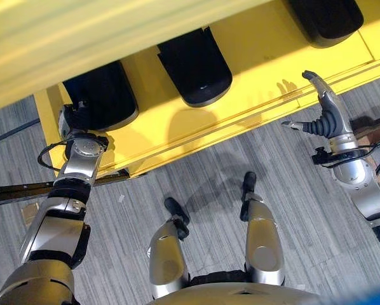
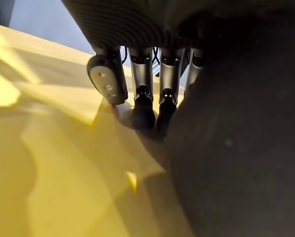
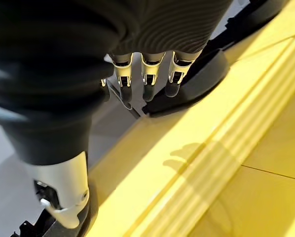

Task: Move parts from the plastic box to the shelf.

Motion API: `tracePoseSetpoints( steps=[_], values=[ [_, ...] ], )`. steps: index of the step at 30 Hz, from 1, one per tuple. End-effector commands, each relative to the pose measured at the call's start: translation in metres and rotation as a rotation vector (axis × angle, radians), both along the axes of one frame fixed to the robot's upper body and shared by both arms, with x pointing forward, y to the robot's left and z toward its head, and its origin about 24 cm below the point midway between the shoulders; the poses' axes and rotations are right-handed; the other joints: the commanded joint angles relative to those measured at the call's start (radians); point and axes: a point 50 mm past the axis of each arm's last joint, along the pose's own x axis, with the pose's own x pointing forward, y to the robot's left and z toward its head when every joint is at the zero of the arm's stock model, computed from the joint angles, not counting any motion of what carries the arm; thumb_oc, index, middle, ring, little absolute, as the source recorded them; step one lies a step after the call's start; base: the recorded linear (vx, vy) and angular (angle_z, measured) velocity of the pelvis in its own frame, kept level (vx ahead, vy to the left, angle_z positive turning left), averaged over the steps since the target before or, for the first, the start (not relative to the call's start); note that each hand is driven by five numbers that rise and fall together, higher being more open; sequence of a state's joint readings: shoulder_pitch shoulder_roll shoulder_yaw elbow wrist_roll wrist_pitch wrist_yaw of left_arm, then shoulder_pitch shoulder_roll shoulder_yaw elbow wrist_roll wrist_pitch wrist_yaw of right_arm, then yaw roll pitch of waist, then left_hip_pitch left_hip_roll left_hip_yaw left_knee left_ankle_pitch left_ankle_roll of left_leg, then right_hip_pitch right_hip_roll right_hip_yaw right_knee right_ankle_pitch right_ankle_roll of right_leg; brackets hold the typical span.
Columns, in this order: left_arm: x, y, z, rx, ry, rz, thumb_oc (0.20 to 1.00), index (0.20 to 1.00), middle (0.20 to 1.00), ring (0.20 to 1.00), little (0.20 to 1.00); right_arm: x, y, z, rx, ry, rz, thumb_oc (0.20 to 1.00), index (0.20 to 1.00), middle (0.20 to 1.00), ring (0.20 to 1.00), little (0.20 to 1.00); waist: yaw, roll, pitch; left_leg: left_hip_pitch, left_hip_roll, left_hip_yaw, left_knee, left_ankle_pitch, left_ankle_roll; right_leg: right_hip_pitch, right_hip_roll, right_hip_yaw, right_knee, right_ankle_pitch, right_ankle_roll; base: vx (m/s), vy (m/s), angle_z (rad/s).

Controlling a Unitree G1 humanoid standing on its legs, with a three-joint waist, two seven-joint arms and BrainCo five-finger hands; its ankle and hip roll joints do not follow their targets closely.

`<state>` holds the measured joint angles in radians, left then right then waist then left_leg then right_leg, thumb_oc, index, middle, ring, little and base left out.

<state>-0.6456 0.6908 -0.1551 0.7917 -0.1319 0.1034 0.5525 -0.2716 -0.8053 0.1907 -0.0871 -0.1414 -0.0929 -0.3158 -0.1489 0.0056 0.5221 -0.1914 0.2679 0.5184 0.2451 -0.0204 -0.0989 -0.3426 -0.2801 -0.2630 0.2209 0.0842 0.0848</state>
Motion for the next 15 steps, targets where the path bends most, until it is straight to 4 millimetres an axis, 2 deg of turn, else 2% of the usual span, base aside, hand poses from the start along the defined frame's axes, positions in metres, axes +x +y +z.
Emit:
tracePoseSetpoints(
  steps=[1, 8, 15],
  values=[
    [-0.024, 0.035, -0.010, 0.069, 0.087, 0.121, 0.200, 0.200, 0.200, 0.200, 0.200, -0.012, -0.004, 0.026, -0.006, -0.126, 0.022, 1.000, 1.000, 1.000, 1.000, 1.000, -0.012, -0.019, -0.018, -0.081, -0.033, -0.070, 0.076, -0.037, 0.025, 0.015, -0.006, 0.034, 0.090, -0.121, 0.068, -0.01, 0.059, -0.01],
    [-0.045, 0.049, -0.036, 0.045, 0.142, 0.201, 0.200, 0.200, 0.200, 0.200, 0.200, -0.015, -0.005, 0.026, -0.037, -0.115, 0.018, 1.000, 1.000, 1.000, 1.000, 1.000, -0.022, -0.004, -0.008, -0.078, -0.040, -0.055, 0.080, -0.045, 0.027, -0.004, -0.017, 0.045, 0.098, -0.117, 0.070, 0.01, 0.068, 0.00],
    [-0.054, 0.054, -0.045, 0.010, 0.148, 0.218, 0.200, 0.200, 0.200, 0.200, 0.200, -0.018, -0.008, 0.025, -0.040, -0.109, 0.011, 1.000, 1.000, 1.000, 1.000, 1.000, -0.018, 0.005, -0.006, -0.082, -0.054, -0.064, 0.074, -0.049, 0.034, -0.021, -0.017, 0.053, 0.114, -0.122, 0.070, 0.00, 0.023, -0.03]
  ],
)
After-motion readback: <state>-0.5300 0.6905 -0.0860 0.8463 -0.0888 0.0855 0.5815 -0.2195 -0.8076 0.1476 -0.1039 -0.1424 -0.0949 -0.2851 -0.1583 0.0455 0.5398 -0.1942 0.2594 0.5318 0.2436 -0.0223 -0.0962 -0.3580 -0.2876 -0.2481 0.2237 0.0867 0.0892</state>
